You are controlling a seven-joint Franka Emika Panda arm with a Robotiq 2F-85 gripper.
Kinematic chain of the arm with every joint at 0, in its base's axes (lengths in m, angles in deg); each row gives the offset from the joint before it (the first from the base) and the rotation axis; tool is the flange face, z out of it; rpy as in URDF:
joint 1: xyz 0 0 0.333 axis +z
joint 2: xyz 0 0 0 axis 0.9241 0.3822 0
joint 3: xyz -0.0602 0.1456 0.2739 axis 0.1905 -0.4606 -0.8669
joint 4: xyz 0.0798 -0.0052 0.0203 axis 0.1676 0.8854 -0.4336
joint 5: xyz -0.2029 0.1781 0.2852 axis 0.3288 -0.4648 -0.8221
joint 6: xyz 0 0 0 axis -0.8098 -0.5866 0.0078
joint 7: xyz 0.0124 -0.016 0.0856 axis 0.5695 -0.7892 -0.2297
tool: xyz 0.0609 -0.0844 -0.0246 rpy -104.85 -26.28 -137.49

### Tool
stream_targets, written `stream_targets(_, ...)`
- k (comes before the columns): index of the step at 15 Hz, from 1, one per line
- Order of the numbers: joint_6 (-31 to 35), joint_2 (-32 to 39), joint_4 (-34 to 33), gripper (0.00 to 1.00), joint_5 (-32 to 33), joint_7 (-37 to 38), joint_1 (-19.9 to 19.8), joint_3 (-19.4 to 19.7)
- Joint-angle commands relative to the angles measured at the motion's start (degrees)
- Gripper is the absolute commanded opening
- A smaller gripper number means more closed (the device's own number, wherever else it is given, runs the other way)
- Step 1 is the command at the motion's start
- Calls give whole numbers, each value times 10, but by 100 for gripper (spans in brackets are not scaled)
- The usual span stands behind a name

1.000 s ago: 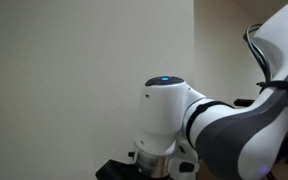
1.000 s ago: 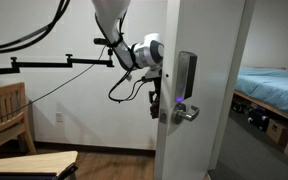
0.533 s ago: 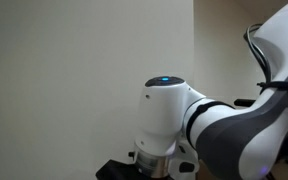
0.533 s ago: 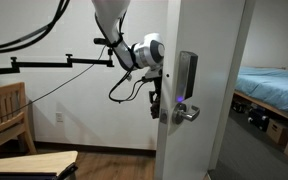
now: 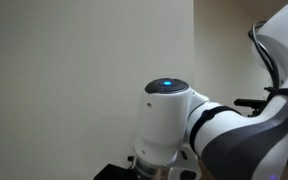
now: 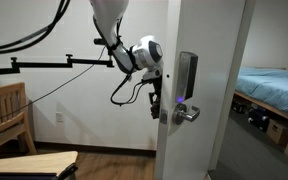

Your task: Open the door

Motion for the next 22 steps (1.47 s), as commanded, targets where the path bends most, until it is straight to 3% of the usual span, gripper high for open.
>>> stream_targets(1,-8,24,-85,100,4,-1,131,153)
stream_targets(6,-12,85,-114,100,-50,-3,334,366)
stream_targets(8,-10,107,-115,100,-79,-4,397,435)
stream_targets(10,0,128,-117,100,-100,-5,449,491)
stream_targets(13,66,166,-152,100,-113,-10,508,560)
stream_targets(14,79,168,-155,100,-114,-11,517,567)
stream_targets(16,105,135,-131,100,-94,-23,510,532)
stream_targets(17,113,99,-118,100,-73,-37,471,472)
stream_targets(22,156,14,-38,100,-78,-133,374,331)
